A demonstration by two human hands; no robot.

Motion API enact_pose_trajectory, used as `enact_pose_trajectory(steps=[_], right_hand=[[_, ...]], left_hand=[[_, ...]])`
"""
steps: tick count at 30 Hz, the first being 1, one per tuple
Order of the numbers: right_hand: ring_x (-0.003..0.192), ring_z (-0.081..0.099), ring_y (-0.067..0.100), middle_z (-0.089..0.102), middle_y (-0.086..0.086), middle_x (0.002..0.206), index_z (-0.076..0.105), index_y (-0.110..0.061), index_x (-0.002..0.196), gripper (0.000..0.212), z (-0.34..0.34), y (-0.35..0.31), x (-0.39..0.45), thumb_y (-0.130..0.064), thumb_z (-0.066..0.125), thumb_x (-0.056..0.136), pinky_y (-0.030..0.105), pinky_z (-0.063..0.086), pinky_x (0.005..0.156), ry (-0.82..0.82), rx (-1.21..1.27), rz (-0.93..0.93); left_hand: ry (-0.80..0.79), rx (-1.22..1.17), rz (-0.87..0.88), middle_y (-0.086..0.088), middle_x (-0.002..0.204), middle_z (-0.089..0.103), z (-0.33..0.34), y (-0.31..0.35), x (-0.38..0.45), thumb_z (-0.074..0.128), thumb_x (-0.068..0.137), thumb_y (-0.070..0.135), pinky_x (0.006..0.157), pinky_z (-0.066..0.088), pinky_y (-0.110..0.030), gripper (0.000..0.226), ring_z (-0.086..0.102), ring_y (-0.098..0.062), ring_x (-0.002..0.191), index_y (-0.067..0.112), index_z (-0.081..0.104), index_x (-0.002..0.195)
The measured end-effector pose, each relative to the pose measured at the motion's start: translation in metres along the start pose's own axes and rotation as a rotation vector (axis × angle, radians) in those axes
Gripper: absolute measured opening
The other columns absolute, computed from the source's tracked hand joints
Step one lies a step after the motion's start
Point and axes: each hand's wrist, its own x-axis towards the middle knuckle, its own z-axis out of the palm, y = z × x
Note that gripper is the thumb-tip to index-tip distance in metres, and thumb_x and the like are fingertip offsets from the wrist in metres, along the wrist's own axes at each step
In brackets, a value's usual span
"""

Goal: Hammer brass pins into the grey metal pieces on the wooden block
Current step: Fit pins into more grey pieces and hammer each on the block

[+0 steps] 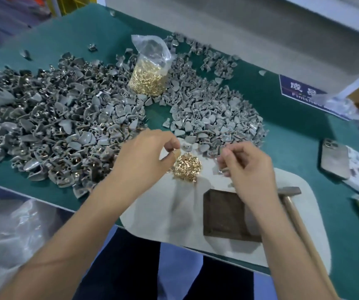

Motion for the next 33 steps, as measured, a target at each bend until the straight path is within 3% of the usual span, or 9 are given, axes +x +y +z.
enact_pose_trajectory(steps=[5,9,13,17,19,21,25,29,33], right_hand=[[0.068,0.069,0.003,0.077,-0.012,0.082,0.078,-0.035,0.088,0.027,-0.039,0.016,-0.026,-0.008,0.077,0.09,0.016,0.054,0.065,0.023,0.11,0.019],[0.088,0.073,0.003,0.077,-0.02,0.093,0.077,-0.042,0.092,0.035,-0.046,0.022,-0.033,-0.007,0.074,0.091,0.027,0.058,0.083,0.047,0.1,0.02],[0.09,0.072,0.001,0.077,-0.02,0.091,0.078,-0.039,0.091,0.031,-0.05,0.02,-0.039,-0.008,0.077,0.088,0.014,0.051,0.082,0.039,0.108,-0.023],[0.074,0.069,0.002,0.076,-0.013,0.08,0.079,-0.031,0.084,0.015,-0.054,0.019,-0.049,-0.016,0.082,0.084,0.015,0.051,0.073,0.07,0.196,-0.025],[0.075,0.069,0.002,0.076,-0.014,0.081,0.079,-0.03,0.084,0.01,-0.057,0.019,-0.06,-0.021,0.081,0.084,0.013,0.05,0.073,0.07,0.194,-0.061],[0.082,0.07,0.008,0.076,-0.014,0.087,0.079,-0.031,0.088,0.011,-0.059,0.019,-0.072,-0.02,0.079,0.085,0.013,0.048,0.075,0.039,0.151,-0.12],[0.085,0.065,0.011,0.069,-0.01,0.086,0.078,-0.027,0.089,0.018,-0.059,0.026,-0.089,-0.009,0.079,0.086,0.017,0.047,0.076,-0.003,-0.024,-0.205],[0.081,0.061,0.011,0.063,-0.011,0.084,0.078,-0.027,0.086,0.014,-0.056,0.032,-0.097,-0.013,0.079,0.085,0.032,0.05,0.073,-0.041,-0.154,-0.151],[0.079,0.058,0.009,0.061,-0.012,0.082,0.076,-0.028,0.085,0.012,-0.051,0.029,-0.1,-0.016,0.077,0.085,0.038,0.051,0.071,-0.029,-0.243,-0.161]], left_hand=[[-0.067,0.074,-0.036,0.015,0.102,0.064,0.027,0.004,0.037,0.068,0.091,0.042,0.074,0.049,-0.035,0.026,0.056,-0.012,0.099,0.035,0.065,0.115],[-0.17,0.191,-0.077,0.012,0.098,0.066,0.035,0.003,0.056,0.069,0.091,0.044,0.069,0.046,-0.032,0.015,0.059,-0.014,0.093,0.037,0.068,0.104],[-0.207,0.235,-0.08,0.018,0.095,0.068,0.025,0.016,0.06,0.069,0.091,0.044,0.074,0.047,-0.034,0.009,0.058,-0.014,0.099,0.037,0.07,0.098],[-0.187,-0.017,0.005,0.025,0.086,0.068,0.013,0.05,0.025,0.071,0.091,0.039,0.069,0.049,-0.027,0.004,0.06,0.004,0.084,0.041,0.068,0.094],[-0.242,-0.134,0.089,0.026,0.086,0.069,0.014,0.069,-0.003,0.074,0.088,0.039,0.07,0.05,-0.025,0.007,0.061,0.005,0.083,0.041,0.07,0.093],[-0.287,-0.149,0.176,0.022,0.087,0.069,0.02,0.081,-0.025,0.074,0.088,0.039,0.075,0.052,-0.032,0.008,0.061,0.0,0.084,0.039,0.071,0.096],[-0.318,-0.148,0.223,0.015,0.084,0.066,0.037,0.09,-0.043,0.073,0.089,0.03,0.08,0.05,-0.039,0.01,0.057,-0.008,0.085,0.034,0.074,0.098],[-0.275,-0.157,0.221,0.017,0.081,0.063,0.043,0.089,-0.05,0.073,0.087,0.029,0.078,0.05,-0.035,0.011,0.055,-0.005,0.083,0.032,0.073,0.098],[-0.253,-0.158,0.19,0.017,0.08,0.061,0.043,0.09,-0.051,0.075,0.084,0.026,0.078,0.048,-0.033,0.013,0.052,-0.004,0.083,0.031,0.073,0.096]])
